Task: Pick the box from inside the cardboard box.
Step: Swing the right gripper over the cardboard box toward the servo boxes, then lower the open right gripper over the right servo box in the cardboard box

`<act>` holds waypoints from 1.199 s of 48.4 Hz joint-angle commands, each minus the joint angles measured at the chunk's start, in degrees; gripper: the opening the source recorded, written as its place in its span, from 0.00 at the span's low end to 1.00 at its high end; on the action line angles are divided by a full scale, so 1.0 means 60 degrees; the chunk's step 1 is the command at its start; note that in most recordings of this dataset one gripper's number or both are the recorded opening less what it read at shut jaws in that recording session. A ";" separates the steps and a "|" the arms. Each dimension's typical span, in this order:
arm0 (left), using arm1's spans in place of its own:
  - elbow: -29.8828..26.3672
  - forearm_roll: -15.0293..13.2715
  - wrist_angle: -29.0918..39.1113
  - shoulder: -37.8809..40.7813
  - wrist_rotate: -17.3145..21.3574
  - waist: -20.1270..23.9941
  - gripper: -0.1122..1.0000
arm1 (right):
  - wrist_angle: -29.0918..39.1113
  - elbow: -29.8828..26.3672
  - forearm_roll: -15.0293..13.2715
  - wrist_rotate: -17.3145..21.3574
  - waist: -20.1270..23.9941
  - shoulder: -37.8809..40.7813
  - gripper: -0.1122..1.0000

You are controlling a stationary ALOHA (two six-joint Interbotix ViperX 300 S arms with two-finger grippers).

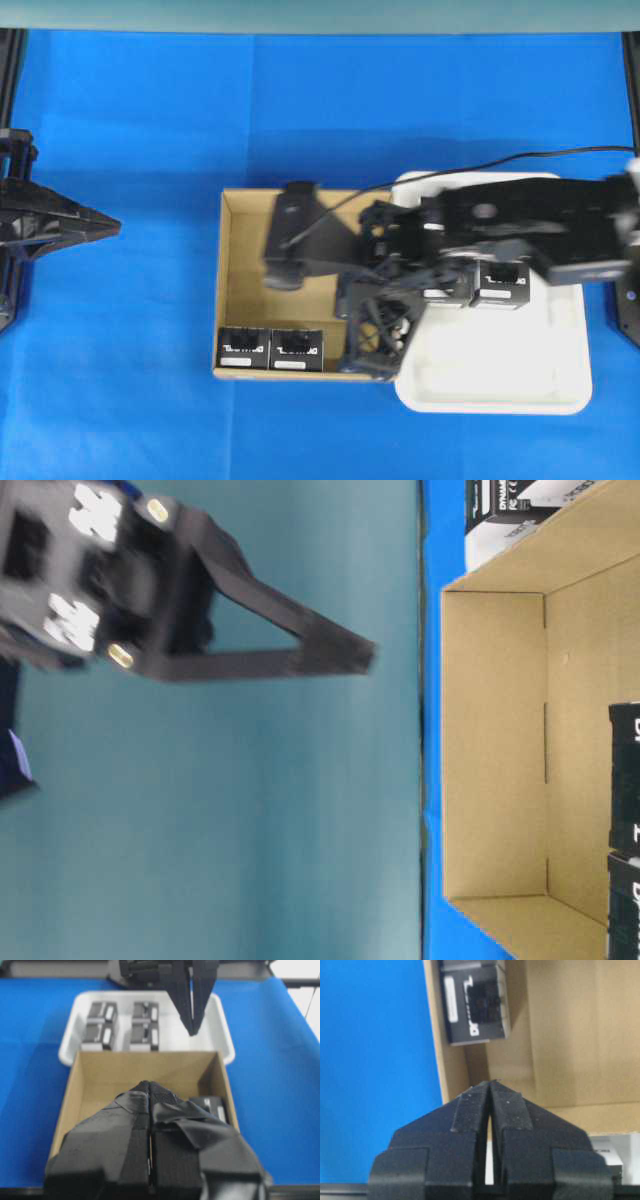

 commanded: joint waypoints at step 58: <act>-0.0322 0.0029 0.0659 -0.0234 -0.0674 -0.0322 0.05 | 0.0293 -0.1538 0.1128 -0.1992 -0.0527 0.1875 0.99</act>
